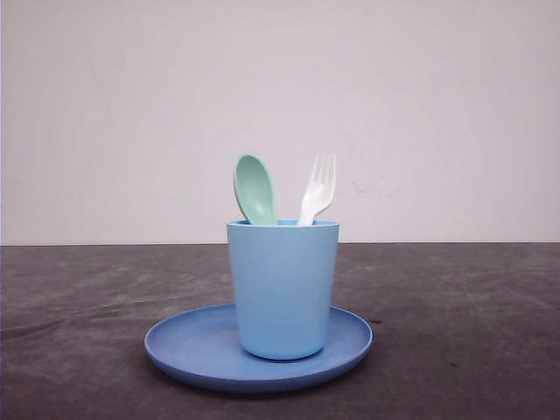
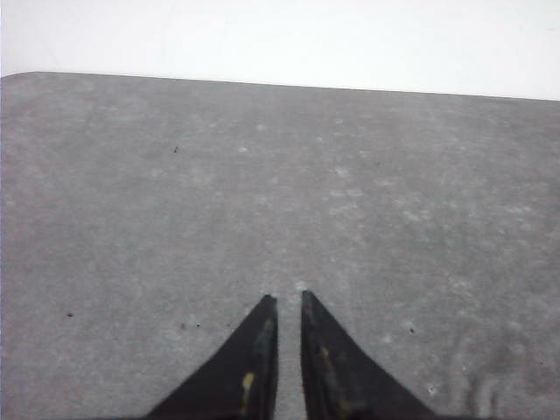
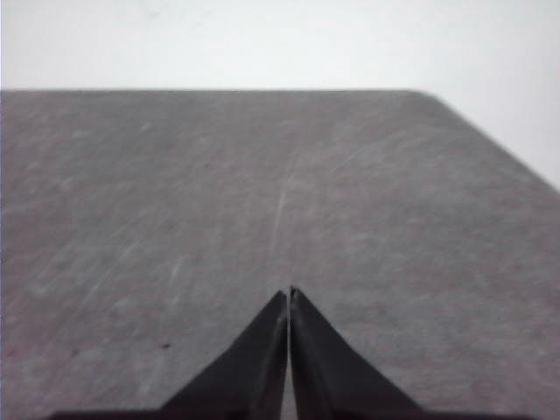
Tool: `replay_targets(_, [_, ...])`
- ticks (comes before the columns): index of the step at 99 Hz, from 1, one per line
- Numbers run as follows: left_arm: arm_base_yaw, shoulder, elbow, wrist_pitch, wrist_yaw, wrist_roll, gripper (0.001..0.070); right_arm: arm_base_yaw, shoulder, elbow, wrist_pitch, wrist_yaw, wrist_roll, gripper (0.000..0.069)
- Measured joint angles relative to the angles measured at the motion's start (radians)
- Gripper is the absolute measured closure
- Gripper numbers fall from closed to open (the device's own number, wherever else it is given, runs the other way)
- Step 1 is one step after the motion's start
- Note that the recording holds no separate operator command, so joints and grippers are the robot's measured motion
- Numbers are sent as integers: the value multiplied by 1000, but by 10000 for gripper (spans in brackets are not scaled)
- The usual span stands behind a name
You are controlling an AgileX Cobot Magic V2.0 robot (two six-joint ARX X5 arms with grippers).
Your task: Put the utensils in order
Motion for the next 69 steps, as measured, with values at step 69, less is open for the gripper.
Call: replay_targets(69, [0,0,0,0,0,0,686,0,0,1,2,-2,-23,688])
